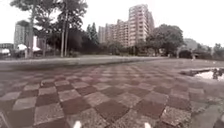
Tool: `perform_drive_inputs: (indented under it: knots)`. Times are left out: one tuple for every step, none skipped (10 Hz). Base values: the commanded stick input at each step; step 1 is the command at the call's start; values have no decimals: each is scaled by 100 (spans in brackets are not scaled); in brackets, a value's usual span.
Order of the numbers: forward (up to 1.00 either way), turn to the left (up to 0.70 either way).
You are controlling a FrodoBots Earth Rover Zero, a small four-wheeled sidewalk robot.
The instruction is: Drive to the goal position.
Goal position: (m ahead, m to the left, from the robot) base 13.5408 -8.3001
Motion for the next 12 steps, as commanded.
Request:
perform_drive_inputs:
  knots:
    - [50, 0]
    - [50, 0]
    - [50, 0]
    - [50, 0]
    - [50, 0]
    - [50, 0]
    - [50, 0]
    - [50, -50]
    - [50, -50]
    - [50, -50]
    - [50, -50]
    - [50, -50]
